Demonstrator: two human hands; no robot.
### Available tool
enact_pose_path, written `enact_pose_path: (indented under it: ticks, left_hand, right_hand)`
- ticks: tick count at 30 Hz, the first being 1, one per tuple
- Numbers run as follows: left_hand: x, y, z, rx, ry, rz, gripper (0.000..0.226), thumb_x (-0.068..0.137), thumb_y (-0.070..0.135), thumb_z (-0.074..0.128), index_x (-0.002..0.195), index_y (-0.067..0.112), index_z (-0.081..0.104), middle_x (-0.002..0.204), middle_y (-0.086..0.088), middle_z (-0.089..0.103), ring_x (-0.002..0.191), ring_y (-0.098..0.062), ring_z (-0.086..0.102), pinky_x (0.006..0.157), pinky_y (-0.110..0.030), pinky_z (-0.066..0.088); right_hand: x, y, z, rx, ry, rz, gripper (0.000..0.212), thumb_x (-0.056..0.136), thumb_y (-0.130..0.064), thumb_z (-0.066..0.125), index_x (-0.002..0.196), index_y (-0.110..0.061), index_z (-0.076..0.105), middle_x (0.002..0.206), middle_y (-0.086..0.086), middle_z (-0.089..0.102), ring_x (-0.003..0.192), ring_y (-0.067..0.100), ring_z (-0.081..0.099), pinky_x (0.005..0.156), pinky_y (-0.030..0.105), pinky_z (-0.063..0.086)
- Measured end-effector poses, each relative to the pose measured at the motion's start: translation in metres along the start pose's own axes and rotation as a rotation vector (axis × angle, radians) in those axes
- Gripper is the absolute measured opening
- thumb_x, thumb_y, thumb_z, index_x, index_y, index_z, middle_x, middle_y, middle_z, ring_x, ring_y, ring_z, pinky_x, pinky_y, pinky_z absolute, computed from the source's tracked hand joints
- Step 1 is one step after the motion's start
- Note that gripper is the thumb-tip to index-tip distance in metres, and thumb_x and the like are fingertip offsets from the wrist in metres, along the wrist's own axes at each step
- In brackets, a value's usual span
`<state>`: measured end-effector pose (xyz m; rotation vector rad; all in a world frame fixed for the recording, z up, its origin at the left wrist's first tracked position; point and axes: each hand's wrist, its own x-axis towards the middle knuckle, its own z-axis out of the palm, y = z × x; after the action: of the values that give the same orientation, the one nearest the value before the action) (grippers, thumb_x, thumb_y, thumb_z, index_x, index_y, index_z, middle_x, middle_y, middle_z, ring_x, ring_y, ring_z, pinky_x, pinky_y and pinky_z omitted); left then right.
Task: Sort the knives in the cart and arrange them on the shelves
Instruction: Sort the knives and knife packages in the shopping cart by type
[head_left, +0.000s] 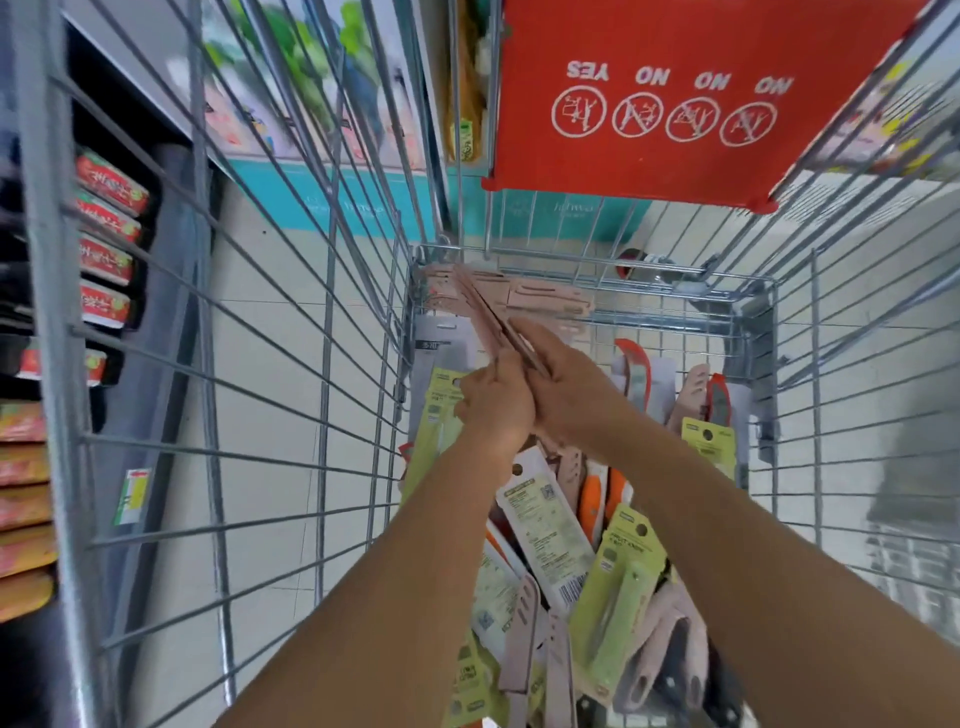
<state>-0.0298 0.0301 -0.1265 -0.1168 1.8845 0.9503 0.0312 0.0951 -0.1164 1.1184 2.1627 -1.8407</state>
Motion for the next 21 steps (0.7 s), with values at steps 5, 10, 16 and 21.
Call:
enact_pose_path:
  ticks: [5, 10, 16, 21]
  left_hand:
    - [0.01, 0.012, -0.003, 0.048, -0.011, -0.003, 0.047, 0.102, 0.033, 0.021, 0.129, 0.006, 0.048, 0.127, -0.024, 0.051, 0.116, -0.038, 0.048, 0.097, -0.046, 0.041]
    - [0.023, 0.004, -0.013, 0.408, 0.25, 0.24, 0.04, 0.096, 0.024, 0.044, 0.132, 0.005, 0.048, 0.127, -0.02, 0.052, 0.12, -0.033, 0.047, 0.096, -0.034, 0.039]
    - [0.038, -0.009, -0.021, 0.972, 0.25, 0.513, 0.064, 0.095, 0.022, 0.047, 0.15, 0.024, 0.013, 0.155, -0.006, 0.011, 0.14, -0.027, 0.012, 0.113, -0.038, 0.019]
    - [0.045, -0.026, -0.017, 1.195, 0.033, 0.426, 0.064, 0.101, 0.024, 0.034, 0.151, 0.028, -0.005, 0.158, -0.001, -0.017, 0.145, -0.025, -0.015, 0.117, -0.042, 0.002]
  right_hand:
    - [0.027, -0.007, -0.017, -0.428, -0.089, -0.192, 0.051, 0.099, -0.015, 0.04, 0.146, -0.032, 0.027, 0.137, 0.007, 0.051, 0.117, 0.026, 0.051, 0.095, 0.033, 0.042]
    - [0.062, -0.008, -0.035, -0.986, -0.114, -0.276, 0.08, 0.088, 0.005, 0.047, 0.145, -0.044, 0.018, 0.129, 0.003, 0.045, 0.104, 0.028, 0.055, 0.08, 0.043, 0.05]
    - [0.099, 0.012, -0.048, -1.212, -0.042, -0.403, 0.084, 0.085, 0.006, 0.052, 0.145, -0.044, 0.021, 0.129, 0.0, 0.046, 0.114, 0.026, 0.048, 0.092, 0.04, 0.046]
    - [0.105, 0.041, -0.038, -1.276, -0.026, -0.316, 0.086, 0.091, -0.01, 0.052, 0.145, -0.046, -0.004, 0.152, -0.004, 0.015, 0.135, 0.028, 0.019, 0.108, 0.044, 0.022]
